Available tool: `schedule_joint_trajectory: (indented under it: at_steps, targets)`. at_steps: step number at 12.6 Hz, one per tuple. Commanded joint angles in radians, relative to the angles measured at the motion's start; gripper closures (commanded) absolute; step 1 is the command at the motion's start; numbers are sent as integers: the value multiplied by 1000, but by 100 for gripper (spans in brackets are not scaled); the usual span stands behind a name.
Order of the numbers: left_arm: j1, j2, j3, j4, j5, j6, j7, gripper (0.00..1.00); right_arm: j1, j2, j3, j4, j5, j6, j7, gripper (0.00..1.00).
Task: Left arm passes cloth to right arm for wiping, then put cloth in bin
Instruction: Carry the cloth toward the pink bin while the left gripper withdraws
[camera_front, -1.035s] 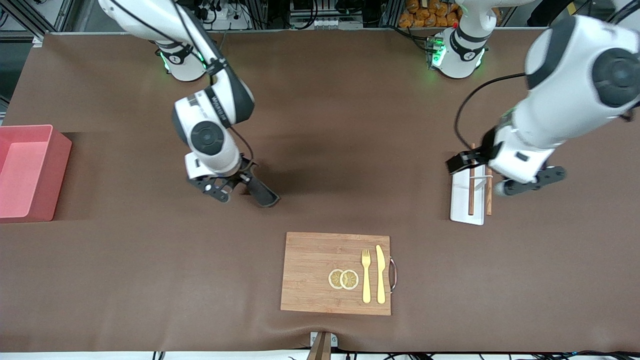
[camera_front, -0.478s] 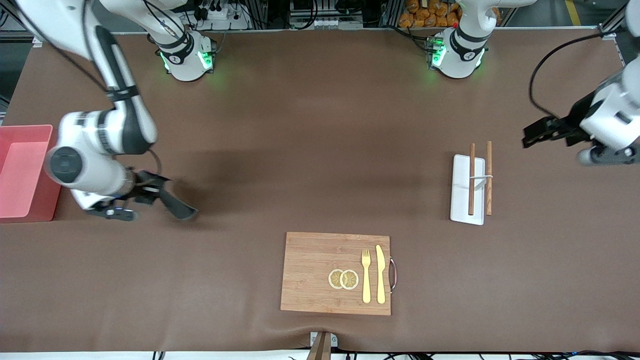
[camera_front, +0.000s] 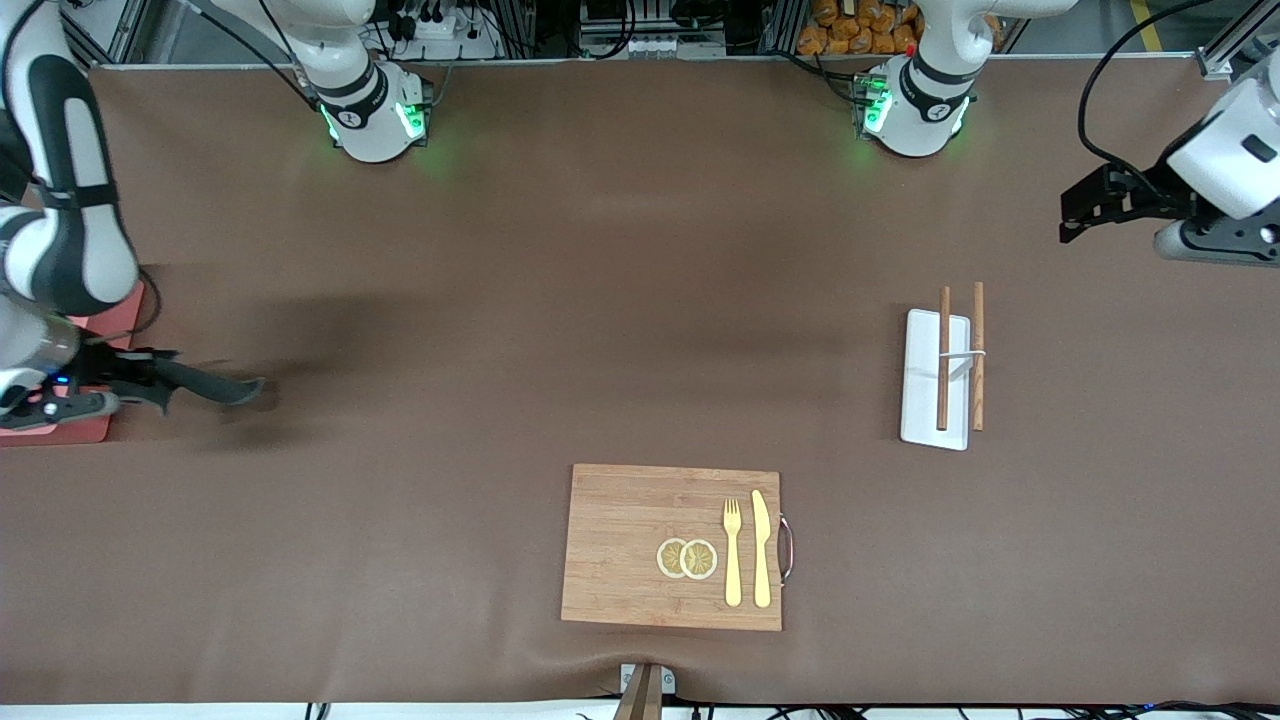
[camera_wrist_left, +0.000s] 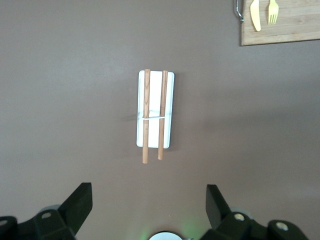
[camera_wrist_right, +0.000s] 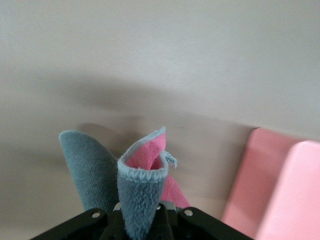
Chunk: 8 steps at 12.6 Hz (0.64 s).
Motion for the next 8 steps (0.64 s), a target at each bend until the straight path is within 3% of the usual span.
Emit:
schedule_joint_trajectory:
  at_steps: [1, 5, 8]
  targets:
    - [-3, -34, -8, -18, 37, -9, 69, 0, -18, 9, 21, 46, -74, -11, -61, 100]
    - [6, -52, -12, -17, 39, -37, 117, 0, 69, 31, 26, -32, -76, 17, 173, 100]
    - [8, -54, -8, -17, 27, -35, 102, 0, 191, 46, 27, -75, -69, 44, 418, 100]
